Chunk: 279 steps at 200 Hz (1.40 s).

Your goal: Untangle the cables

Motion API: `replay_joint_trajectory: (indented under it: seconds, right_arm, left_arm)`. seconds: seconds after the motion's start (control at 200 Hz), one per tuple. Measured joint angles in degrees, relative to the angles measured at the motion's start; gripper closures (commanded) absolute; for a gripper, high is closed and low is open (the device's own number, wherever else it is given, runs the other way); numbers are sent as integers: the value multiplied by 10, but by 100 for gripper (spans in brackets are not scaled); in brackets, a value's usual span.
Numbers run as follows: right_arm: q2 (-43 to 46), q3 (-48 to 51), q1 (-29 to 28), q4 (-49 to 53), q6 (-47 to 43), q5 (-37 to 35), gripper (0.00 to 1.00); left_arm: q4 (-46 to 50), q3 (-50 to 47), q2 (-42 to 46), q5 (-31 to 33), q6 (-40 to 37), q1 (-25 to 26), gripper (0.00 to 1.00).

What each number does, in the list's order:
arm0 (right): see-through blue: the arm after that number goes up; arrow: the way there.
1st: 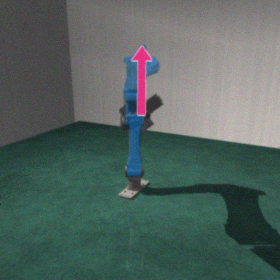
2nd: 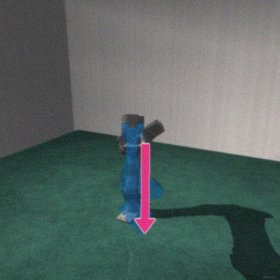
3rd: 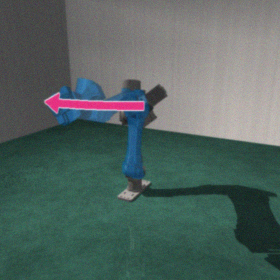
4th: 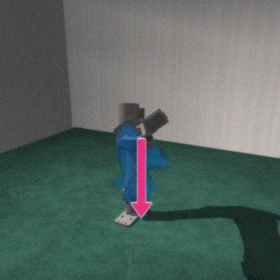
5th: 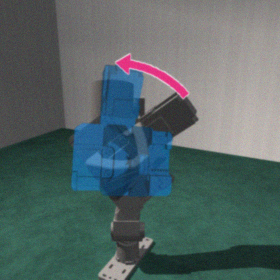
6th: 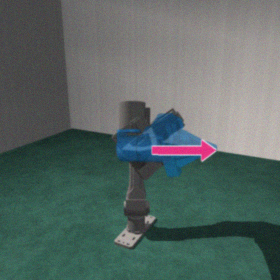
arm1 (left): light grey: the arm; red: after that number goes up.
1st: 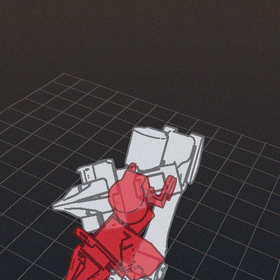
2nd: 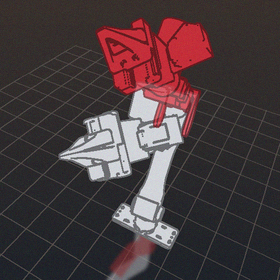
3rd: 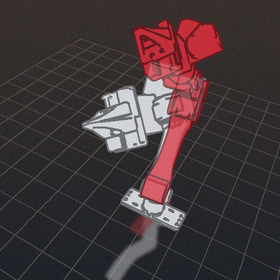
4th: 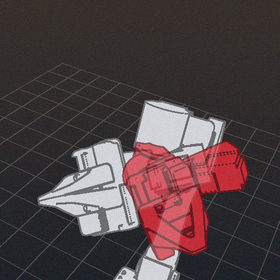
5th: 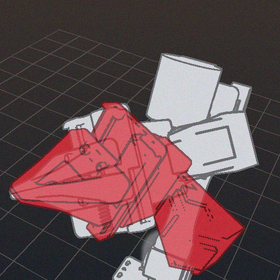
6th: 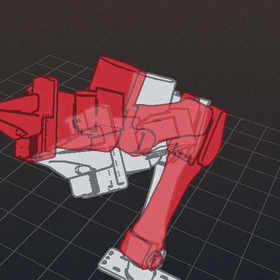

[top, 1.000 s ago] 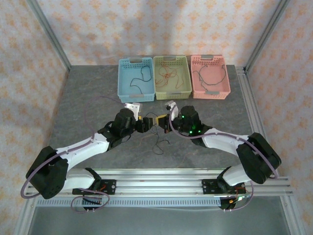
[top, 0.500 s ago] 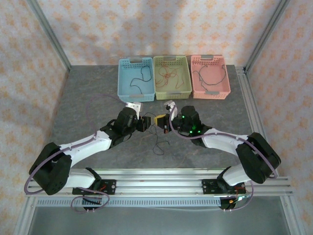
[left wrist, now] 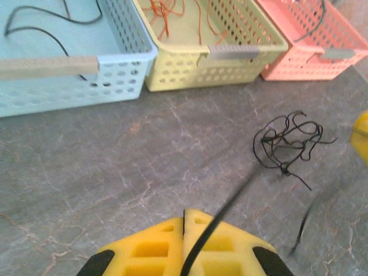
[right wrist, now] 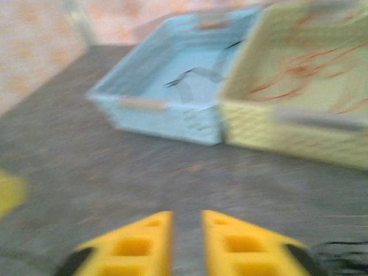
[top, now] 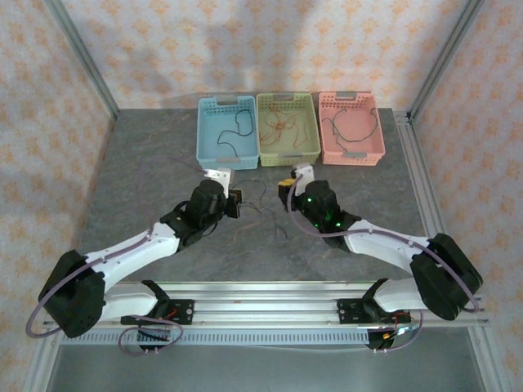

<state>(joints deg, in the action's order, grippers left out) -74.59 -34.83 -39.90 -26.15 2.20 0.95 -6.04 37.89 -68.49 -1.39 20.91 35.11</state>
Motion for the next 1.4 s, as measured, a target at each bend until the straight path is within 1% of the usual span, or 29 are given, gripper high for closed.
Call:
replay_joint_trajectory:
  seconds: [0.02,0.06,0.12,0.315,0.475,0.601,0.651,0.721,0.856,0.971,1.031,1.171,1.396]
  right_arm:
    - [4,4,2,0,-6,-18,48]
    - [11,13,7,-4,-6,-42,42]
    - [14,24,8,-11,-10,-57,39]
    - [14,39,7,-32,-8,-64,38]
    - [14,50,7,-59,-8,-111,38]
    - [14,73,7,-83,-8,-156,38]
    - [14,81,7,-89,-8,-171,38]
    - [15,87,7,-93,-5,-188,39]
    - [14,87,9,-103,12,-198,39]
    - [10,87,9,-103,17,-201,40]
    - [8,87,9,-103,20,-202,40]
    - [8,87,9,-103,25,-202,40]
    - [8,86,9,-99,31,-200,40]
  left_arm:
    - [0,-1,4,1,0,0,100]
    - [0,-2,9,2,0,-3,100]
    - [0,-2,9,4,0,-3,100]
    - [0,-8,9,4,0,-3,100]
    - [5,-7,9,7,3,-3,100]
    - [58,37,8,27,17,-3,100]
    - [94,81,5,40,20,-6,100]
    - [134,174,-14,49,24,-20,100]
    - [182,371,-83,62,36,-82,100]
    - [220,499,-152,81,41,-125,100]
    - [247,566,-197,88,41,-139,100]
    - [294,718,-316,94,30,-151,100]
    - [359,913,-507,96,16,-160,100]
